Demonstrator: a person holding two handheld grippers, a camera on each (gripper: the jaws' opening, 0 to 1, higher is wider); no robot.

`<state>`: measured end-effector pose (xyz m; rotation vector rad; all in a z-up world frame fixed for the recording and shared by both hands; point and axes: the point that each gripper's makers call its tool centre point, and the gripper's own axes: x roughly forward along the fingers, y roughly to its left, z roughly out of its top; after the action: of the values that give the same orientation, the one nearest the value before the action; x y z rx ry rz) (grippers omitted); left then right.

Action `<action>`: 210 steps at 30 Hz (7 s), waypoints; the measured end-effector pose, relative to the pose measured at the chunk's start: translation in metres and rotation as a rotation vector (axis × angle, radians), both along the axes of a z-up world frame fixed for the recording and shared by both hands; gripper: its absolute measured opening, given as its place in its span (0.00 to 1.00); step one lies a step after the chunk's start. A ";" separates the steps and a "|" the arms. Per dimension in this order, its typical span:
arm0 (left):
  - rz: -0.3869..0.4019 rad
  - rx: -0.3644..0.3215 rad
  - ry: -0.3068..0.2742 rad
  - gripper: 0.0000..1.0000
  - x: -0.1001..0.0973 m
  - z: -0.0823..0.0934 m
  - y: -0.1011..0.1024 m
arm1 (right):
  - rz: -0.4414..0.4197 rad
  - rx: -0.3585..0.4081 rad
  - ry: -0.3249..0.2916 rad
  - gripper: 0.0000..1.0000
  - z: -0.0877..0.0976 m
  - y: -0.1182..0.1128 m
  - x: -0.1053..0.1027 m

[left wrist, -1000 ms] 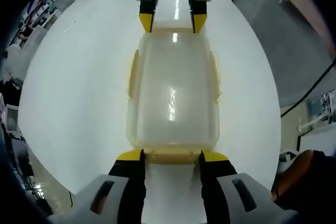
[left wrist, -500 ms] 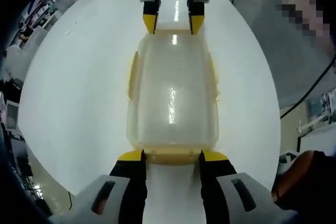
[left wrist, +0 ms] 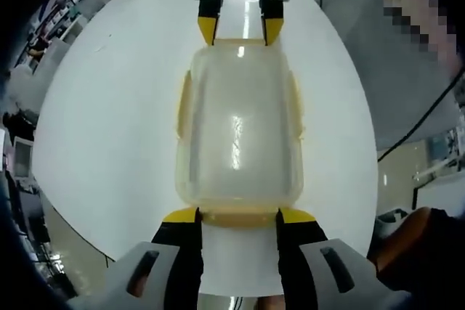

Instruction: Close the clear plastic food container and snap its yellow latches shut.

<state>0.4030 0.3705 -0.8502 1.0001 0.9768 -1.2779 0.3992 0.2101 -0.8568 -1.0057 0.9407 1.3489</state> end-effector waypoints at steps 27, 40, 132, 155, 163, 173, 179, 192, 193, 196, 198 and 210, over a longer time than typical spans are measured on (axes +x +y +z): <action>-0.034 -0.033 -0.025 0.37 0.004 0.057 -0.038 | -0.033 0.052 -0.003 0.37 0.055 -0.035 -0.005; -0.080 -0.046 -0.044 0.37 0.004 0.052 -0.080 | -0.076 0.031 0.016 0.37 0.050 -0.078 -0.011; -0.131 -0.156 0.016 0.37 -0.005 0.021 -0.219 | -0.137 -0.138 0.068 0.37 0.023 -0.219 -0.026; 0.194 -0.359 0.079 0.46 -0.006 0.030 -0.202 | -0.492 0.053 0.108 0.45 0.016 -0.244 -0.037; 0.344 -0.452 0.068 0.43 0.000 0.053 -0.196 | -0.620 0.217 0.134 0.43 0.035 -0.238 -0.038; 0.527 -0.615 0.152 0.45 -0.001 0.065 -0.206 | -0.765 0.355 0.116 0.42 0.053 -0.235 -0.025; 0.511 -0.558 0.126 0.52 -0.004 0.053 -0.214 | -0.825 0.420 0.144 0.41 0.054 -0.224 -0.022; 0.682 -0.556 0.166 0.40 0.003 0.034 -0.217 | -0.947 0.465 0.213 0.37 0.041 -0.210 -0.021; 0.693 -0.561 0.171 0.40 0.004 0.034 -0.218 | -0.952 0.464 0.215 0.36 0.040 -0.210 -0.020; 0.720 -0.555 0.180 0.40 0.003 0.033 -0.217 | -0.967 0.455 0.225 0.36 0.035 -0.208 -0.021; 0.729 -0.551 0.180 0.40 0.004 0.032 -0.217 | -0.977 0.466 0.237 0.36 0.036 -0.207 -0.021; 0.784 -0.602 0.271 0.30 -0.004 0.030 -0.223 | -1.038 0.424 0.289 0.35 0.033 -0.201 -0.017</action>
<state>0.3992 0.1471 -0.8197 -0.0488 0.9576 -0.9367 0.3819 0.0091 -0.8234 0.0656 1.0946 0.7324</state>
